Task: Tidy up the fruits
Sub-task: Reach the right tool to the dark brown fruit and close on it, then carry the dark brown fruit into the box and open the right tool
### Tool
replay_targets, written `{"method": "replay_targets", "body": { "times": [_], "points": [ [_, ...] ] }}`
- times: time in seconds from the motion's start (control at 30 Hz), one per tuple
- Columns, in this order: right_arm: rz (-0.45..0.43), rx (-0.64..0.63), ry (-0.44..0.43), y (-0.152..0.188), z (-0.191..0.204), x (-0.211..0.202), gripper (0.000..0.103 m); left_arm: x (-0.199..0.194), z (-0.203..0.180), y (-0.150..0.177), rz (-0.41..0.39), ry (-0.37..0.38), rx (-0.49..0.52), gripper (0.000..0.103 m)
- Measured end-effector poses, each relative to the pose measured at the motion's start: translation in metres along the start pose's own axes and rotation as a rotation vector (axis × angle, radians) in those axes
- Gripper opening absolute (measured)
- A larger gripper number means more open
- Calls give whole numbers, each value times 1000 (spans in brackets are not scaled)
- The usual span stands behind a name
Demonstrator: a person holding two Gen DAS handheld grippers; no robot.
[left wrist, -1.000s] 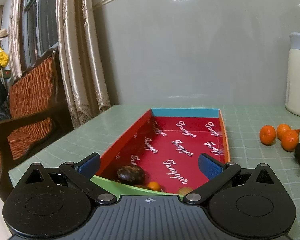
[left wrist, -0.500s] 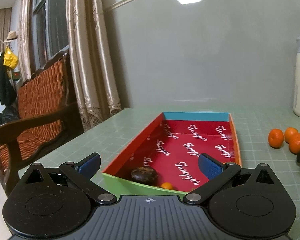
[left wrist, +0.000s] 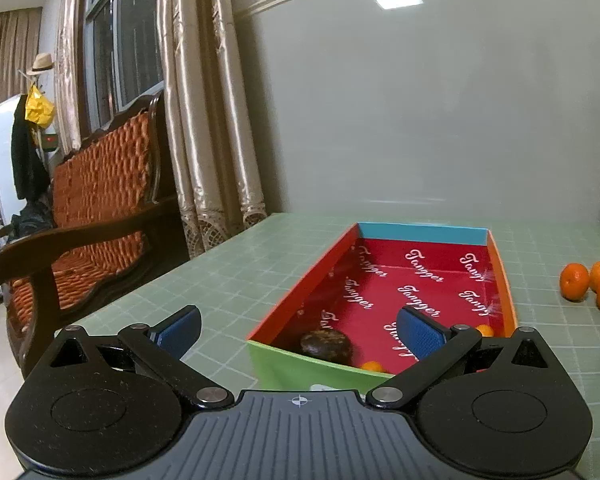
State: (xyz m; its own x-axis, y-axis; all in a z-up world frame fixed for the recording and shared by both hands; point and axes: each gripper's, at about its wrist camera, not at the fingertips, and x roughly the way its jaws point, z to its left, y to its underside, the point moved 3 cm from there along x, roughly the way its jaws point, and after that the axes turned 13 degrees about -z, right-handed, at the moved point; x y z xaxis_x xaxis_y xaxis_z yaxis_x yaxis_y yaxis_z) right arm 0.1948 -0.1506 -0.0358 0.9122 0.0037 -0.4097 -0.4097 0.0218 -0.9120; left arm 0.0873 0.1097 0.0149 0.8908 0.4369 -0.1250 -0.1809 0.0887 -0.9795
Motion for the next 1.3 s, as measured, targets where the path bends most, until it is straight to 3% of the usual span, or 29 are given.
{"method": "replay_targets", "body": {
  "times": [0.03,0.8,1.3],
  "points": [
    [-3,7,1,0,-1,0,45,0,2,0,0,-4,-2,103],
    [-45,21,-75,-3,8,-20,44,-2,22,2,-3,-45,-24,103],
    [-166,-15,-322,-24,71,-60,44,3,62,11,33,-137,-49,103]
  ]
}}
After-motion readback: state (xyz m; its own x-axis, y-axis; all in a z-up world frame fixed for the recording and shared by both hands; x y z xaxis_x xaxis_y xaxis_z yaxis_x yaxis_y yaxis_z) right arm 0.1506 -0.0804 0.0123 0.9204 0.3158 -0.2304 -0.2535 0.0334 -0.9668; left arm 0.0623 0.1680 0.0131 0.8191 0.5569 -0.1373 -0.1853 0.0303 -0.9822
